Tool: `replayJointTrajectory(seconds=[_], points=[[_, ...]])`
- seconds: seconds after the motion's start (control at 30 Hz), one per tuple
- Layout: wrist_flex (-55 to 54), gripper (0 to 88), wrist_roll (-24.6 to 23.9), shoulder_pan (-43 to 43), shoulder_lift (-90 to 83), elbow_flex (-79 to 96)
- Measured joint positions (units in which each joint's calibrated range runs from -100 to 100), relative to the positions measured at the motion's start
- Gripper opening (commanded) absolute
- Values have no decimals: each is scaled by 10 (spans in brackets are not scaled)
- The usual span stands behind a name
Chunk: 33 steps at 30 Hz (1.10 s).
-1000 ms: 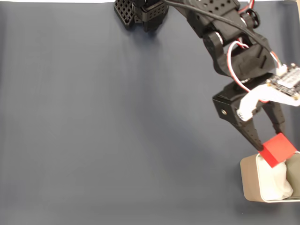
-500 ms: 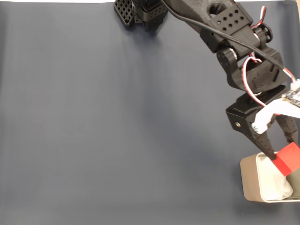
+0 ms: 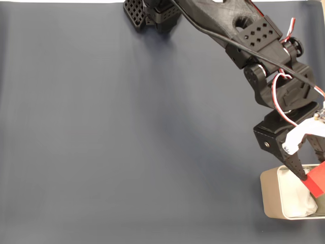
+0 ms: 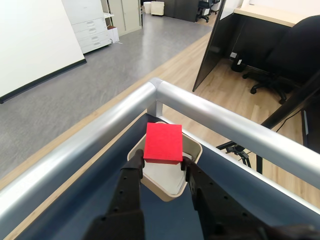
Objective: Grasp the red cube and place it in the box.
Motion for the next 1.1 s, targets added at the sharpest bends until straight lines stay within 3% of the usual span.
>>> replayJointTrajectory(seconds=[1.1], points=[[0,53,-9,8,65,-50]])
